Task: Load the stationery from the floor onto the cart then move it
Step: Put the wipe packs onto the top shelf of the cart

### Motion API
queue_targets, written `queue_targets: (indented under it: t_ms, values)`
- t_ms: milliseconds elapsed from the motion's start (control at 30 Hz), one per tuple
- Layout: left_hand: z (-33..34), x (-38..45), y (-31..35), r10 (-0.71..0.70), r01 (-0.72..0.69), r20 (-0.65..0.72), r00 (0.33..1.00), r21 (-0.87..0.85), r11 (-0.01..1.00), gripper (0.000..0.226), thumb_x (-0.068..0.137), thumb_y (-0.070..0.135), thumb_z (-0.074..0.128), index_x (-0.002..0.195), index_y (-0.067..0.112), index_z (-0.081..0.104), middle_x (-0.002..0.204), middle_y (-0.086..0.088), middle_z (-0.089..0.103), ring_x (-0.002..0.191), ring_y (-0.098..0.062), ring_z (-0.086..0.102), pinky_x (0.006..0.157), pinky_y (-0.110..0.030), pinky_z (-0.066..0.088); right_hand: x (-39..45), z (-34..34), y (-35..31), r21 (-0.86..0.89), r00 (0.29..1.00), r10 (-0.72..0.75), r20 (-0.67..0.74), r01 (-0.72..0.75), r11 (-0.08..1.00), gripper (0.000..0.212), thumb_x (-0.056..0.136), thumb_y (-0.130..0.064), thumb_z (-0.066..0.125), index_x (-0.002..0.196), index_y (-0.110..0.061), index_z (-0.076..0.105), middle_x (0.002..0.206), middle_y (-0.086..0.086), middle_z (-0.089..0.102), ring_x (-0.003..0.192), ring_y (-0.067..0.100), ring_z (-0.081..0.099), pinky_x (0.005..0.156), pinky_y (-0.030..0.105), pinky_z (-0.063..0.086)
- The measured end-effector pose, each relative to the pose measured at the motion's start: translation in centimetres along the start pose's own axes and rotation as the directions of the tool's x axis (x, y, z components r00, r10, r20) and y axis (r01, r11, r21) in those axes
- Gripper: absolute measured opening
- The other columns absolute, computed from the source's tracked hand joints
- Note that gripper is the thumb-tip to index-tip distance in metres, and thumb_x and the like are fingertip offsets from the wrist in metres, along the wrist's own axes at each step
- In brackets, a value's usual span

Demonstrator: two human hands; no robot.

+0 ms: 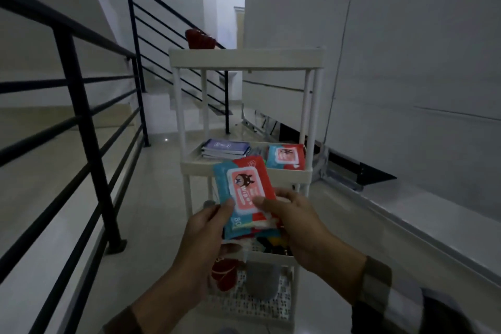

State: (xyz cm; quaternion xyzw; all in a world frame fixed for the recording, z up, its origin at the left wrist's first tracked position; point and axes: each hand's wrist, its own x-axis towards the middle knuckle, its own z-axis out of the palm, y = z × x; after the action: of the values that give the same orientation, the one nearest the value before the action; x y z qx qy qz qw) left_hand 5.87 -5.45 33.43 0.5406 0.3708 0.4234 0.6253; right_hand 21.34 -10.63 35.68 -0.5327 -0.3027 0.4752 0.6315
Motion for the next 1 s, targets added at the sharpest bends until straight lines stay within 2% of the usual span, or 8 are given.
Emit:
queue_targets:
  t_ms: [167, 300, 433, 533, 667, 733, 867, 1000]
  values:
    - [1.5, 0.2, 1.2, -0.071, 0.079, 0.076, 0.995, -0.11, 0.991, 0.036, 0.09, 0.03, 0.076, 0.119, 0.01, 0.069, 0.099, -0.012, 0.08, 0.086, -0.028, 0.078, 0.069, -0.036, 0.061, -0.6, -0.5, -1.7, -0.02, 0.987, -0.139, -0.078, 0.138, 0.99, 0.041, 0.088, -0.018, 0.077, 0.124, -0.015, 0.057, 0.11, 0.007, 0.078, 0.091, 0.022, 0.079, 0.078, 0.041, 0.065]
    - [3.1, 1.9, 2.9, -0.082, 0.091, 0.056, 0.995, -0.174, 0.981, 0.029, 0.09, 0.021, 0.076, 0.112, 0.003, 0.072, 0.09, -0.013, 0.079, 0.067, -0.019, 0.071, 0.058, -0.03, 0.057, -1.3, -1.0, -3.2, -0.092, 0.971, -0.22, -0.092, 0.212, 0.973, 0.032, 0.093, -0.028, 0.071, 0.12, -0.014, 0.061, 0.106, 0.006, 0.078, 0.09, 0.02, 0.079, 0.079, 0.039, 0.064]
    - [3.9, 5.1, 5.7, -0.036, 0.038, 0.02, 0.999, -0.135, 0.99, 0.025, 0.092, 0.018, 0.075, 0.111, 0.002, 0.071, 0.087, -0.013, 0.073, 0.065, -0.016, 0.066, 0.052, -0.027, 0.055, 0.4, -4.1, -5.8, 0.056, 0.887, -0.257, -0.382, 0.3, 0.952, 0.024, 0.103, -0.031, 0.057, 0.118, -0.012, 0.064, 0.107, 0.008, 0.072, 0.092, 0.021, 0.07, 0.077, 0.035, 0.057]
    - [5.1, 8.3, 7.9, -0.08, 0.082, 0.026, 0.996, -0.074, 0.994, 0.023, 0.093, 0.015, 0.074, 0.112, 0.004, 0.067, 0.095, -0.016, 0.075, 0.065, -0.017, 0.066, 0.051, -0.026, 0.055, 4.0, -6.7, -8.4, 0.215, 0.816, -0.146, -0.56, 0.313, 0.925, 0.021, 0.102, -0.021, 0.057, 0.118, -0.009, 0.066, 0.118, 0.02, 0.07, 0.109, 0.031, 0.07, 0.091, 0.043, 0.059]
    - [8.3, 11.7, 10.1, -0.177, 0.182, 0.089, 0.98, -0.053, 0.982, 0.016, 0.098, 0.009, 0.065, 0.111, 0.001, 0.063, 0.101, -0.02, 0.071, 0.069, -0.019, 0.062, 0.044, -0.022, 0.056, 9.0, -9.3, -10.3, 0.251, 0.81, -0.101, -0.578, 0.295, 0.922, 0.011, 0.098, -0.02, 0.057, 0.091, -0.015, 0.064, 0.073, 0.003, 0.052, 0.062, 0.014, 0.049, 0.052, 0.026, 0.036]
    - [9.9, 13.1, 10.5, -0.218, 0.222, 0.097, 0.971, -0.025, 0.975, 0.009, 0.099, 0.007, 0.062, 0.106, 0.001, 0.062, 0.094, -0.019, 0.069, 0.069, -0.019, 0.061, 0.044, -0.021, 0.055, 10.5, -10.0, -9.7, 0.288, 0.818, -0.044, -0.574, 0.253, 0.924, 0.01, 0.095, -0.025, 0.059, 0.094, -0.017, 0.064, 0.075, 0.0, 0.054, 0.066, 0.013, 0.051, 0.059, 0.029, 0.04]
    - [12.0, 15.2, 10.1, -0.273, 0.261, 0.096, 0.957, 0.122, 0.958, 0.015, 0.103, 0.007, 0.055, 0.116, 0.0, 0.058, 0.087, -0.016, 0.064, 0.064, -0.016, 0.056, 0.038, -0.017, 0.05, 11.9, -9.6, -6.9, 0.228, 0.905, -0.076, -0.419, 0.185, 0.956, 0.031, 0.099, -0.04, 0.06, 0.121, -0.019, 0.061, 0.11, 0.0, 0.063, 0.103, 0.019, 0.059, 0.087, 0.04, 0.045]
    - [12.0, 16.4, 8.7, -0.034, 0.063, -0.066, 0.997, 0.511, 0.857, 0.033, 0.097, 0.018, 0.069, 0.121, -0.003, 0.061, 0.088, -0.012, 0.067, 0.058, -0.015, 0.059, 0.035, -0.018, 0.046, 11.9, -8.9, -6.3, -0.063, 0.918, -0.245, -0.313, 0.237, 0.969, 0.025, 0.098, -0.041, 0.063, 0.115, -0.024, 0.068, 0.112, 0.0, 0.072, 0.105, 0.019, 0.067, 0.082, 0.034, 0.051]
